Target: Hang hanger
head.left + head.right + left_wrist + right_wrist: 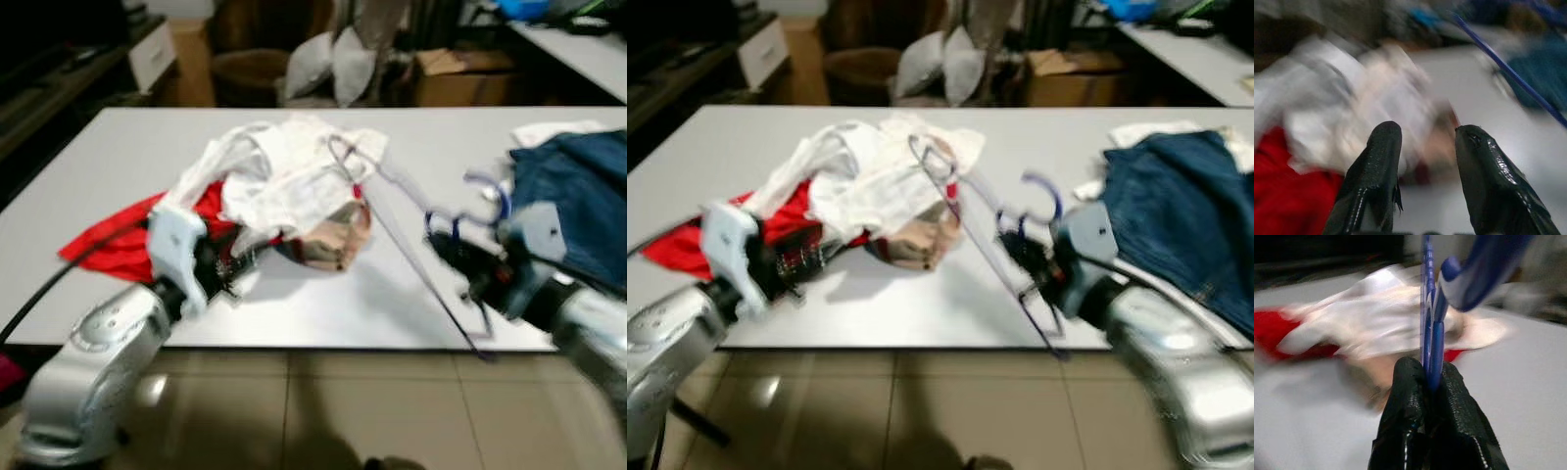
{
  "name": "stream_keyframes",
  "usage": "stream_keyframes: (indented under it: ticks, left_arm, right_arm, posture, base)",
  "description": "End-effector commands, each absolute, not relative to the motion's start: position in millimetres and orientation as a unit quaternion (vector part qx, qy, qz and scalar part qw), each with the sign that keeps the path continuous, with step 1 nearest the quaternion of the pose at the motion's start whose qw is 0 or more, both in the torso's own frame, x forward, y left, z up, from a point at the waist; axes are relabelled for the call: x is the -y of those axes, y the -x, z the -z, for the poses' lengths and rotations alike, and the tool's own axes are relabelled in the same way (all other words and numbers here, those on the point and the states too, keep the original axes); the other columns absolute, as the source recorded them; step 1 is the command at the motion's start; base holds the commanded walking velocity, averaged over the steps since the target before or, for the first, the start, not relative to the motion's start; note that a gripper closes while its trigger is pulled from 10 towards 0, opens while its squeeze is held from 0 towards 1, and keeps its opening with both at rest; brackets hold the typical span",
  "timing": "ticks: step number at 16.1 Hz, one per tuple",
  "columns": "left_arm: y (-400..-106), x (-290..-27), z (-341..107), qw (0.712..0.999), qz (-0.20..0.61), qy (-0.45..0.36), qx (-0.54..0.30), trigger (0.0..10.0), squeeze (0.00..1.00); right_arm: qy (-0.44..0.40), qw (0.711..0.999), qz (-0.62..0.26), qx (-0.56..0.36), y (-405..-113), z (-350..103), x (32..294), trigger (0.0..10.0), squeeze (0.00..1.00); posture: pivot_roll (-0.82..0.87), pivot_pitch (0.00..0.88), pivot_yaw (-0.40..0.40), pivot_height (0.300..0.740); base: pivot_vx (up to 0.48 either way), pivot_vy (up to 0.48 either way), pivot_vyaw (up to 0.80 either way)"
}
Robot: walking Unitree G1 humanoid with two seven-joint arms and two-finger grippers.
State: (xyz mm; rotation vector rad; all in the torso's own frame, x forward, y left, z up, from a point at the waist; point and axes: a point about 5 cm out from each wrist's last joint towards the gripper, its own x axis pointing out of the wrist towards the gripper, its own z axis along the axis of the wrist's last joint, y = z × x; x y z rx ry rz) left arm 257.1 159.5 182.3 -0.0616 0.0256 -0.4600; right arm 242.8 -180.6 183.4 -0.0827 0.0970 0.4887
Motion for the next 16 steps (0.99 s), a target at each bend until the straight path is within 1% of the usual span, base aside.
stream_keyframes:
  ticks: [1, 2, 3, 5, 6, 7, 8, 11, 14, 16]
  left_arm:
    - [-261, -161, -183, 0.985, 0.167, 0.034, 0.006, 10.0, 0.59]
    - [-263, -160, -177, 0.988, 0.148, 0.038, -0.001, 10.0, 0.60]
    - [-265, -160, -170, 0.992, 0.126, 0.027, -0.010, 10.0, 0.60]
    - [-266, -159, -165, 0.994, 0.110, 0.011, -0.013, 10.0, 0.59]
    - [-265, -158, -164, 0.994, 0.111, 0.004, -0.016, 10.0, 0.59]
    - [-264, -156, -163, 0.994, 0.105, 0.016, -0.017, 10.0, 0.59]
    - [-263, -155, -158, 0.995, 0.097, 0.011, -0.021, 10.0, 0.59]
    - [-262, -155, -153, 0.996, 0.085, 0.009, -0.025, 10.0, 0.59]
    - [-261, -153, -153, 0.996, 0.087, -0.004, -0.024, 10.0, 0.59]
    - [-262, -151, -153, 0.995, 0.093, -0.011, -0.024, 10.0, 0.59]
  right_arm:
    - [0.052, 0.980, -0.191, -0.031, -248, -189, 177, 10.0, 0.00]
    - [0.017, 0.985, -0.166, -0.040, -248, -182, 173, 10.0, 0.00]
    - [0.012, 0.991, -0.125, -0.051, -248, -174, 172, 10.0, 0.00]
    - [0.012, 0.992, -0.098, -0.075, -246, -163, 172, 10.0, 0.00]
    - [0.030, 0.993, -0.086, -0.077, -245, -160, 173, 10.0, 0.00]
    - [0.040, 0.993, -0.075, -0.077, -246, -157, 173, 10.0, 0.00]
    - [0.078, 0.992, -0.064, -0.072, -248, -156, 175, 10.0, 0.00]
    - [0.089, 0.991, -0.067, -0.070, -251, -156, 174, 10.0, 0.00]
    - [0.065, 0.992, -0.074, -0.079, -251, -155, 174, 10.0, 0.00]
    - [0.067, 0.992, -0.072, -0.073, -251, -156, 172, 10.0, 0.00]
  posture:
    - [-0.16, 0.000, 0.026, 0.740]
    - [-0.16, 0.000, 0.023, 0.740]
    - [-0.16, 0.000, 0.023, 0.740]
    - [-0.16, 0.000, 0.025, 0.740]
    - [-0.15, 0.000, 0.026, 0.740]
    - [-0.16, 0.000, 0.026, 0.740]
    - [-0.16, 0.000, 0.026, 0.740]
    - [-0.16, 0.000, 0.017, 0.740]
    - [-0.15, 0.000, 0.009, 0.740]
    - [-0.16, 0.000, 0.013, 0.740]
  base:
    - [0.000, 0.000, 0.00]
    - [0.000, 0.000, 0.00]
    - [0.000, -0.420, 0.00]
    - [0.000, -0.480, 0.00]
    - [0.000, -0.480, 0.00]
    - [0.000, -0.480, 0.00]
    - [0.000, -0.480, 0.00]
    - [0.000, -0.480, 0.00]
    - [0.000, -0.466, 0.00]
    - [0.000, -0.437, 0.00]
